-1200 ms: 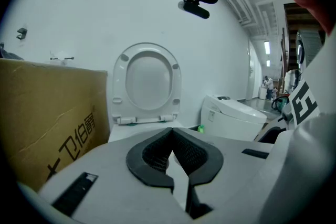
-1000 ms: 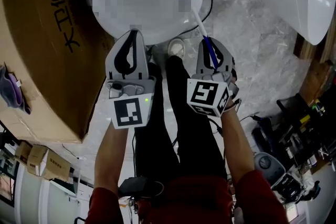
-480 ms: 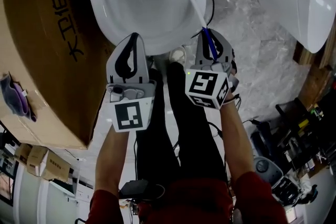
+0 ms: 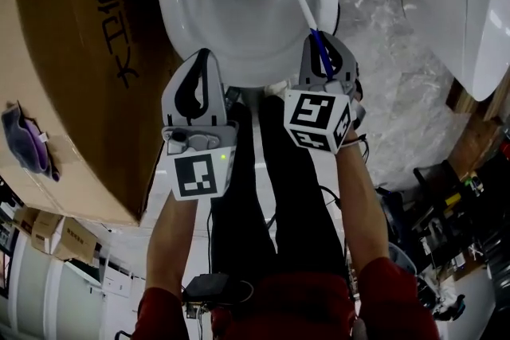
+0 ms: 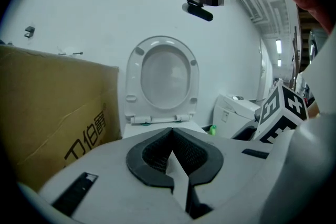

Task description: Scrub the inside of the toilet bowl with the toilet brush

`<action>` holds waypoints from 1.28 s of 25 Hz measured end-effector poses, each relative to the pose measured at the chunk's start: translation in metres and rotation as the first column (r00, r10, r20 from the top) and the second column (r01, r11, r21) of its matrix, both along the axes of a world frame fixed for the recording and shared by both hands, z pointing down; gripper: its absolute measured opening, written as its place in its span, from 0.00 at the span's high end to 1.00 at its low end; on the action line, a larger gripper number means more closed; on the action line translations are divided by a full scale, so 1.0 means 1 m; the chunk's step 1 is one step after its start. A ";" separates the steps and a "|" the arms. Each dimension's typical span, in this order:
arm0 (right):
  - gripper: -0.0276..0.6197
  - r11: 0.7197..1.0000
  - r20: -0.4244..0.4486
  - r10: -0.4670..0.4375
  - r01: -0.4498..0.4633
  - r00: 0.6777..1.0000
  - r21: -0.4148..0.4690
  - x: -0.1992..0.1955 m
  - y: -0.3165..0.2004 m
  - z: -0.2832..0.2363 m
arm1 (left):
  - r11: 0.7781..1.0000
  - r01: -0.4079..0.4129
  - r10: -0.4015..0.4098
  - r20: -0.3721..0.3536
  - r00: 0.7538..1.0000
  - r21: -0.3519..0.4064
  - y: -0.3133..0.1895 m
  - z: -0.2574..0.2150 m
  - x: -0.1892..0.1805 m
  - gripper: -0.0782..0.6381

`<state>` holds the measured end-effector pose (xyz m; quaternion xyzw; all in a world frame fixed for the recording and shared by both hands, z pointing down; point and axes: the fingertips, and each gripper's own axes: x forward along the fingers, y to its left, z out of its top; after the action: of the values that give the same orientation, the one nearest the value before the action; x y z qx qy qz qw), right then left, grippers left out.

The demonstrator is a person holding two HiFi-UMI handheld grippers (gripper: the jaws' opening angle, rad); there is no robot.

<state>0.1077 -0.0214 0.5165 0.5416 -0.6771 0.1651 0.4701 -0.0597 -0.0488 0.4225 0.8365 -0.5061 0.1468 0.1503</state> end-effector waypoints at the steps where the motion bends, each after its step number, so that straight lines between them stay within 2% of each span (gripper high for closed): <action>1: 0.86 1.000 0.003 -0.005 0.005 1.000 -0.003 -0.004 -0.002 0.002 | 1.000 0.009 -0.009 0.001 1.000 -0.002 -0.001 0.001 -0.004 0.87; 17: 0.86 0.994 0.056 -0.103 0.105 0.993 -0.029 -0.076 -0.025 0.017 | 0.997 0.074 -0.074 0.005 0.997 -0.036 -0.001 0.011 -0.046 0.87; 32: 0.86 0.995 0.128 -0.085 0.092 0.988 -0.050 -0.115 0.003 0.017 | 0.997 0.071 -0.071 0.002 0.997 -0.041 0.012 0.012 -0.062 0.87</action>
<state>-0.0069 -0.0185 0.5338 0.4862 -0.7238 0.1968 0.4483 -0.1218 -0.0371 0.4348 0.8148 -0.5322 0.1519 0.1727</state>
